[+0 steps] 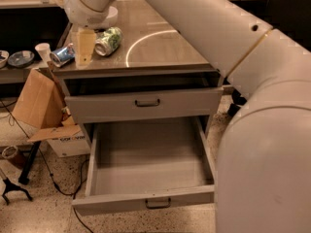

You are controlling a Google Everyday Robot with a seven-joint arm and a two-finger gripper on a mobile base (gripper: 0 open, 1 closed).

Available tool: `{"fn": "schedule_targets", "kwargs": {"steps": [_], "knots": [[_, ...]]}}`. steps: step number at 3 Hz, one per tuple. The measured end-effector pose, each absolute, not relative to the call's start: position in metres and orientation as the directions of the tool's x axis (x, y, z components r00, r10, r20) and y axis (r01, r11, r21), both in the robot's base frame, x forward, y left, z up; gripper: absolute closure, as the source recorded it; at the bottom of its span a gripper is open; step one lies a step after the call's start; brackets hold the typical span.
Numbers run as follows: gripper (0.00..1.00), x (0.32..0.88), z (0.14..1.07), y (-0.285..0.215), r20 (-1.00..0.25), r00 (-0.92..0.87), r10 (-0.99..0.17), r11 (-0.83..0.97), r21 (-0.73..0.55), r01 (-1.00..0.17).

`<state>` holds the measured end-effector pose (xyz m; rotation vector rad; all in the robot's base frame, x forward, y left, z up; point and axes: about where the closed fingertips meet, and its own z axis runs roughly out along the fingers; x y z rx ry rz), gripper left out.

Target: Place redbull can into middle drawer

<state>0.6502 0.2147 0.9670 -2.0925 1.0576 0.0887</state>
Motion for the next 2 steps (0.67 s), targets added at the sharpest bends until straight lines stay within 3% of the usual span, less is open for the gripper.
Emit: {"fn": "schedule_targets", "kwargs": {"steps": [2], "knots": [[0.00,0.656,0.962,0.256,-0.209,0.758,-0.617,-0.541,-0.587,-0.602]]}}
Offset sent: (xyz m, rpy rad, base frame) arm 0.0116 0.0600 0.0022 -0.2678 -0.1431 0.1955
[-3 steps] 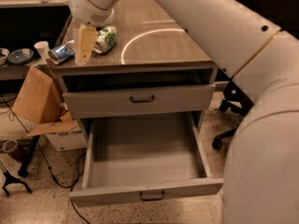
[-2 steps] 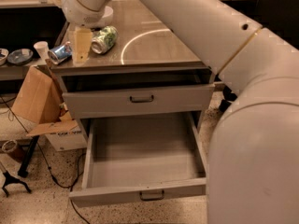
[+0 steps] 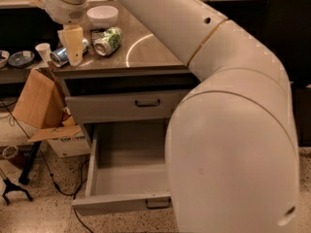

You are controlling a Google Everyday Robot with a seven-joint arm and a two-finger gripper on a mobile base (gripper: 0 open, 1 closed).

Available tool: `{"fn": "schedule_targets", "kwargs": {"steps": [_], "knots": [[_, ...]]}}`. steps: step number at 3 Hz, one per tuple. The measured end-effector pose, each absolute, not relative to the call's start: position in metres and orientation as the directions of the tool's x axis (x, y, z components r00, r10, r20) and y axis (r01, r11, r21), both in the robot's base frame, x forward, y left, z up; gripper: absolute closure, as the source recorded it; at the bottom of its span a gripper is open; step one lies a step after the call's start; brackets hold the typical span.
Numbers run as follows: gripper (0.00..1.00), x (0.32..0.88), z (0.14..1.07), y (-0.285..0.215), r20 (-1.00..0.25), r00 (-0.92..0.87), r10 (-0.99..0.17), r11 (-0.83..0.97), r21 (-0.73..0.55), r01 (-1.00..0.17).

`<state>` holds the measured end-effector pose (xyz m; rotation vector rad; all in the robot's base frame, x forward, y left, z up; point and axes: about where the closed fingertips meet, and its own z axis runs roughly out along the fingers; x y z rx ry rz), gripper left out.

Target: Place redbull can into middle drawer

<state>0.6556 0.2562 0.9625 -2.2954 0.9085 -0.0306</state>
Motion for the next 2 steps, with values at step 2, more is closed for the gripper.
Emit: {"fn": "schedule_targets", "kwargs": {"steps": [2], "knots": [[0.00,0.656,0.956,0.271,-0.221,0.784,-0.580,-0.560,-0.591,-0.581]]}}
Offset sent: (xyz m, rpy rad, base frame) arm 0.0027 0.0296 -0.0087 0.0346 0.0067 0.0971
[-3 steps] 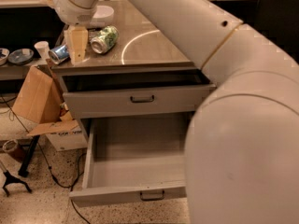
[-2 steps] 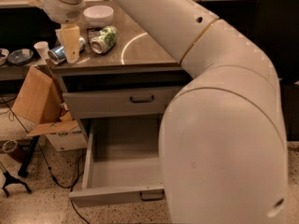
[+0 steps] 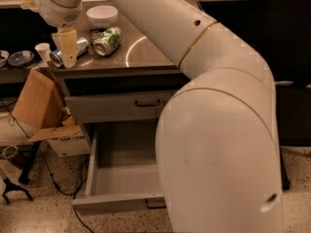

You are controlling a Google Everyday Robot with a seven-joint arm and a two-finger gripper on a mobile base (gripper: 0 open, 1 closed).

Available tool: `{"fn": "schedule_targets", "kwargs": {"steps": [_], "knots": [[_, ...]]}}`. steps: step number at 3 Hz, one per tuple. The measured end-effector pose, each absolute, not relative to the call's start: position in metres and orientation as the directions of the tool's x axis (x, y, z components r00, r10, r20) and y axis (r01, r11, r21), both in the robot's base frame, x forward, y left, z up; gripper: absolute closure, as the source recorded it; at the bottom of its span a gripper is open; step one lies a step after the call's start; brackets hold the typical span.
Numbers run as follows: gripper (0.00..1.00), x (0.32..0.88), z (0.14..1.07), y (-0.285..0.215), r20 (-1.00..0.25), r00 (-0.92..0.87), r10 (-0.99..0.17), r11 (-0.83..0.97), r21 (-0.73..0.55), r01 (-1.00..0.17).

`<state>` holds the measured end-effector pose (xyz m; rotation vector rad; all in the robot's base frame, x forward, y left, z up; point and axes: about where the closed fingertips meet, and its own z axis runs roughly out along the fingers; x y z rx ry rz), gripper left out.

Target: Place redbull can into middle drawer

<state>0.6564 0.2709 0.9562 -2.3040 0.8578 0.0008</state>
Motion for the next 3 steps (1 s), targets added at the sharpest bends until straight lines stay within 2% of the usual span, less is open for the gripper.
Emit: {"fn": "schedule_targets", "kwargs": {"steps": [3], "knots": [[0.00,0.685,0.930,0.350,-0.266,0.836,-0.481,-0.578,-0.620,-0.530]]}}
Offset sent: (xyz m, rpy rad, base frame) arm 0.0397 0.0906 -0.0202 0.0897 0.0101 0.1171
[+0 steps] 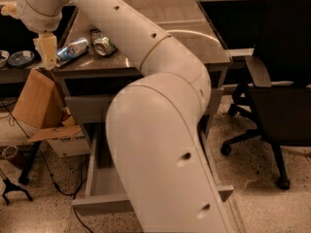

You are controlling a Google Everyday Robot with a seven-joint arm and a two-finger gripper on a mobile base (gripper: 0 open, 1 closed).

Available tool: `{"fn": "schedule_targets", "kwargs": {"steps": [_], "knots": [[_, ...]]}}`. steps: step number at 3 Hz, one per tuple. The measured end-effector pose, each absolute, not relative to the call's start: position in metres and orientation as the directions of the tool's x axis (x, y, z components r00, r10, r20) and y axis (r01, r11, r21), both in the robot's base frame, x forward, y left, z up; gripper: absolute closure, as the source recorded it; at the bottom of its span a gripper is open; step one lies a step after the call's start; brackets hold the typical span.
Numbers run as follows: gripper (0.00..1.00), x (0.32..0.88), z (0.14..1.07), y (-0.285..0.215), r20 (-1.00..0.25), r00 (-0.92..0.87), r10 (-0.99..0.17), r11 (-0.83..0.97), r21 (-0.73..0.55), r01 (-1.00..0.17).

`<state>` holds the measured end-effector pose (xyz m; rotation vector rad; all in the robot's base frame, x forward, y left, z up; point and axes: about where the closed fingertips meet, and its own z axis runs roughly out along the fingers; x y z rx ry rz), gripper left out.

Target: Place redbull can into middle drawer

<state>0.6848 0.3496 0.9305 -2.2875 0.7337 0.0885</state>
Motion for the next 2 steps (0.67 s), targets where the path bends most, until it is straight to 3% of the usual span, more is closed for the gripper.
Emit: {"fn": "schedule_targets", "kwargs": {"steps": [2], "knots": [[0.00,0.708,0.908,0.359,-0.186,0.847,-0.499,-0.657,-0.555,-0.509]]}}
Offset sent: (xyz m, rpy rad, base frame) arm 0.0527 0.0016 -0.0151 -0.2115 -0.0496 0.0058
